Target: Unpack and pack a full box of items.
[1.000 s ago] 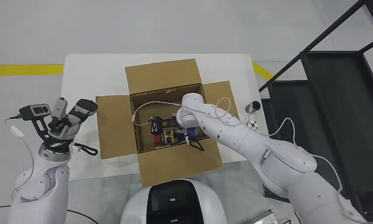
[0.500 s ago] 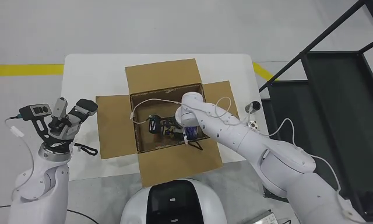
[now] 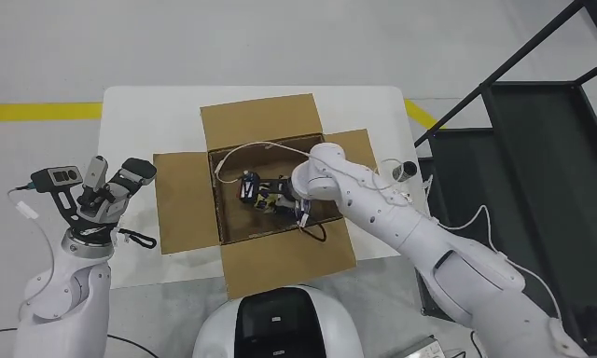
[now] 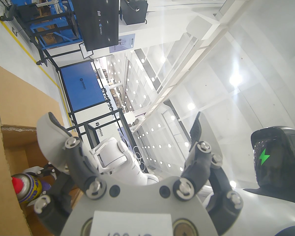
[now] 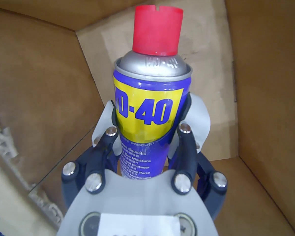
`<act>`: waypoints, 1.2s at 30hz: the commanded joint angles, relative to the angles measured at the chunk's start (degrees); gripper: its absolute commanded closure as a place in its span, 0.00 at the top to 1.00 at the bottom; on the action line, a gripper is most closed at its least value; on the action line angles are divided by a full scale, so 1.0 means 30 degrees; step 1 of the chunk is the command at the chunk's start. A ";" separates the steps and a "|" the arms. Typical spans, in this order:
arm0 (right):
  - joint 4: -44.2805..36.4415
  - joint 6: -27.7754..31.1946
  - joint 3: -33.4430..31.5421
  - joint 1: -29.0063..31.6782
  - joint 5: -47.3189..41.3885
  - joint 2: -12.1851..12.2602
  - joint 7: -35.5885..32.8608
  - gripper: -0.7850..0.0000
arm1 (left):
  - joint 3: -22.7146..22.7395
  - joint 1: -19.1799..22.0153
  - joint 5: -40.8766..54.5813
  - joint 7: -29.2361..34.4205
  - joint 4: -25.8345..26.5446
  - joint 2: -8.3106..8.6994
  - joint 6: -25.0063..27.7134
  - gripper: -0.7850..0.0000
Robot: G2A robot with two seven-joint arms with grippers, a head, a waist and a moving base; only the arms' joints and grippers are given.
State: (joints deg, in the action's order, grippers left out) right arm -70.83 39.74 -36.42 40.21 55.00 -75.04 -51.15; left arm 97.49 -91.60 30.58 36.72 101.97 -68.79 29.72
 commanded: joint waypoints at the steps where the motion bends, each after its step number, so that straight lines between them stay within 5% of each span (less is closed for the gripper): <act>1: -0.1206 0.0295 -0.1104 0.0768 0.0151 0.0517 0.0401 0.00 | 0.0000 0.0000 0.0000 0.0000 0.0000 0.0000 0.0000 1.00; 13: -0.9164 0.3793 -0.8563 0.7458 0.1688 0.3176 0.5804 0.00 | 0.0000 0.0000 0.0000 0.0000 0.0000 0.0000 0.0000 1.00; 24: -1.1023 0.6043 -1.3605 1.2042 0.4269 0.4080 1.4736 0.00 | 0.0008 0.0002 -0.0027 -0.0136 0.0031 -0.0002 -0.0130 1.00; 36: -1.0998 0.6088 -1.3673 1.2107 0.4352 0.4090 1.5008 0.00 | 0.0601 -0.0271 -0.0171 -0.0743 0.0228 0.0031 -0.0275 1.00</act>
State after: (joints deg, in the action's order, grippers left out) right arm -103.83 58.00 -77.43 76.53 68.06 -62.77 -6.12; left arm 99.33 -92.42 30.11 34.49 102.68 -68.69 28.87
